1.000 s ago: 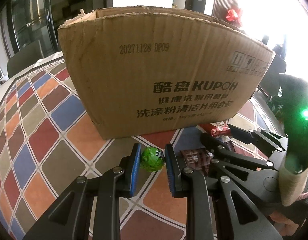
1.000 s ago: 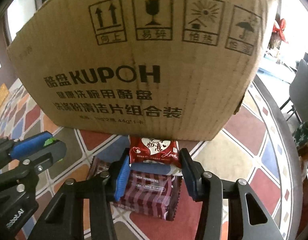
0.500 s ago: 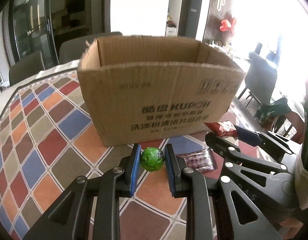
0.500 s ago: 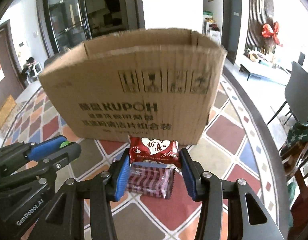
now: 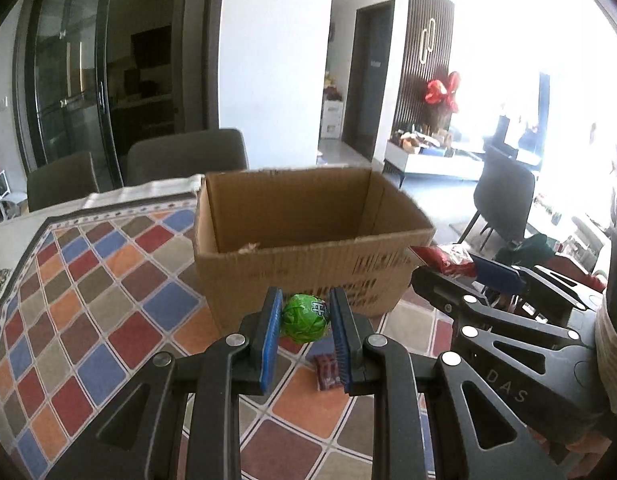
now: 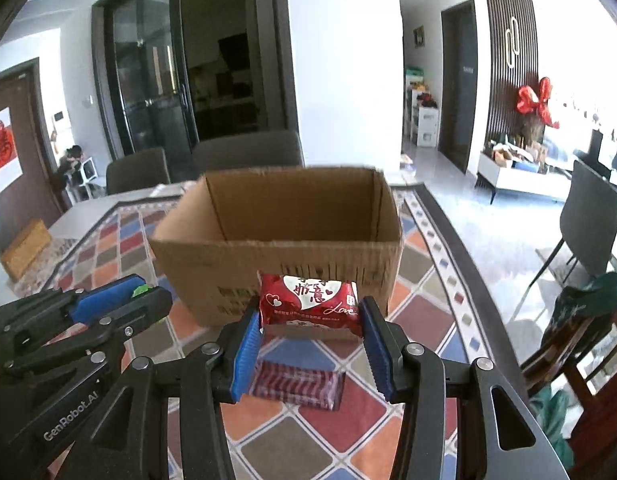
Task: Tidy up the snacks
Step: 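Carry the lollipop and red candy into the box and open both tools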
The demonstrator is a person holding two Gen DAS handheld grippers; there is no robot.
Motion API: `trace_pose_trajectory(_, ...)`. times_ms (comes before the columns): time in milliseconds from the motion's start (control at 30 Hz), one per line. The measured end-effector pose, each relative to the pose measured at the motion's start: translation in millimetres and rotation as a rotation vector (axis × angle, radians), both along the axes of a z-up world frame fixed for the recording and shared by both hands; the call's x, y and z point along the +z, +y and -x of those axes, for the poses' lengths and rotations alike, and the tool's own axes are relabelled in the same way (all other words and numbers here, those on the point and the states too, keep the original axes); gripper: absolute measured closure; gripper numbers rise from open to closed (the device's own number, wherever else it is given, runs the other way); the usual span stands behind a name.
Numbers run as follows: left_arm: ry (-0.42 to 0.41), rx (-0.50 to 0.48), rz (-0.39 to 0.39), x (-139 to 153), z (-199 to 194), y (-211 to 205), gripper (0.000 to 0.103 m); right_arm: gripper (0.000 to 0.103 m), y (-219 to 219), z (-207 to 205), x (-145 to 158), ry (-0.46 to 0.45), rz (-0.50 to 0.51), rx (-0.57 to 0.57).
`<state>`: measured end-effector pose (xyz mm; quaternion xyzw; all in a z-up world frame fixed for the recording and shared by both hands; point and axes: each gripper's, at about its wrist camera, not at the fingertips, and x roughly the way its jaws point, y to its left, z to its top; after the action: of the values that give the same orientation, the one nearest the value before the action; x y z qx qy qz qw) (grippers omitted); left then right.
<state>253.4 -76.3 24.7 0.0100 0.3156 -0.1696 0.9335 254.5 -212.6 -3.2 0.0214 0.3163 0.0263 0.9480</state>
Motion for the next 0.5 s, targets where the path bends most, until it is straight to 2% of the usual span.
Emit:
trace_pose_trajectory(333,-0.051,-0.012,0.005,36,-23,7,0.078,0.054,9,-15,34,-0.047,0.015,0.020)
trace_pose_trajectory(500,-0.074,-0.020,-0.035,54,-47,5,0.078,0.054,12,-33,42,-0.038,0.018,0.035)
